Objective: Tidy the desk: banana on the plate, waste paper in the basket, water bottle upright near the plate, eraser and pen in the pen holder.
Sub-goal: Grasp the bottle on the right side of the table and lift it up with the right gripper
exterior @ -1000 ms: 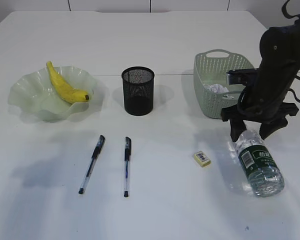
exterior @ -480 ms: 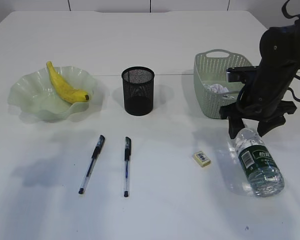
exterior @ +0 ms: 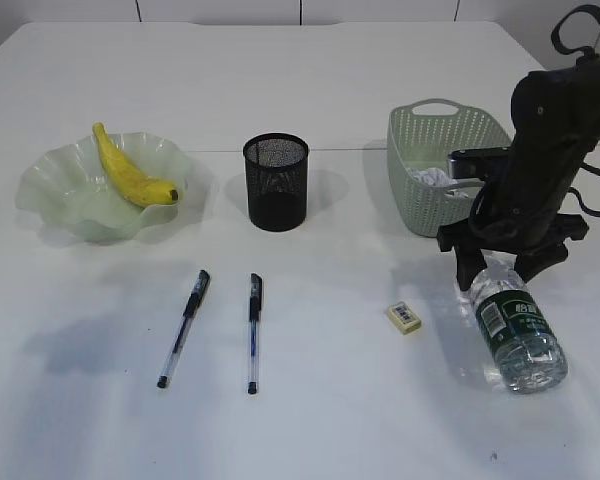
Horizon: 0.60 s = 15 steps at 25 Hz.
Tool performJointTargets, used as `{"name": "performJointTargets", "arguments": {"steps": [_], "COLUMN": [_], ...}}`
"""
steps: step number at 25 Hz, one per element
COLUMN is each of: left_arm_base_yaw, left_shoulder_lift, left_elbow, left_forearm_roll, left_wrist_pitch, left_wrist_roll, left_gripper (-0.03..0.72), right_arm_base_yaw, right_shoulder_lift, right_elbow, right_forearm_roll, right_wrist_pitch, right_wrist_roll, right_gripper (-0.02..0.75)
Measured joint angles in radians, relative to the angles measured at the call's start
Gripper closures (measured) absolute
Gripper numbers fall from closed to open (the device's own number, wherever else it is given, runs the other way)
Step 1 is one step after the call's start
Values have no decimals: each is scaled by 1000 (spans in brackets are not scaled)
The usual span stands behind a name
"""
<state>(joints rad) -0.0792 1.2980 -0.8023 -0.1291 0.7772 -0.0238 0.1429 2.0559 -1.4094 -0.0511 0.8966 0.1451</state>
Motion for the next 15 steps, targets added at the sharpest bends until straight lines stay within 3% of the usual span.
{"name": "performJointTargets", "arguments": {"steps": [9, 15], "left_arm_base_yaw": [0, 0], "left_shoulder_lift": [0, 0], "left_elbow": [0, 0], "left_forearm_roll": [0, 0], "left_wrist_pitch": [0, 0], "left_wrist_roll": [0, 0], "left_gripper": [385, 385], "right_arm_base_yaw": [0, 0], "right_shoulder_lift": [20, 20], "right_elbow": [-2, -2], "right_forearm_roll": [0, 2], "right_wrist_pitch": [13, 21], "right_wrist_roll": [0, 0], "right_gripper": [188, 301]}}
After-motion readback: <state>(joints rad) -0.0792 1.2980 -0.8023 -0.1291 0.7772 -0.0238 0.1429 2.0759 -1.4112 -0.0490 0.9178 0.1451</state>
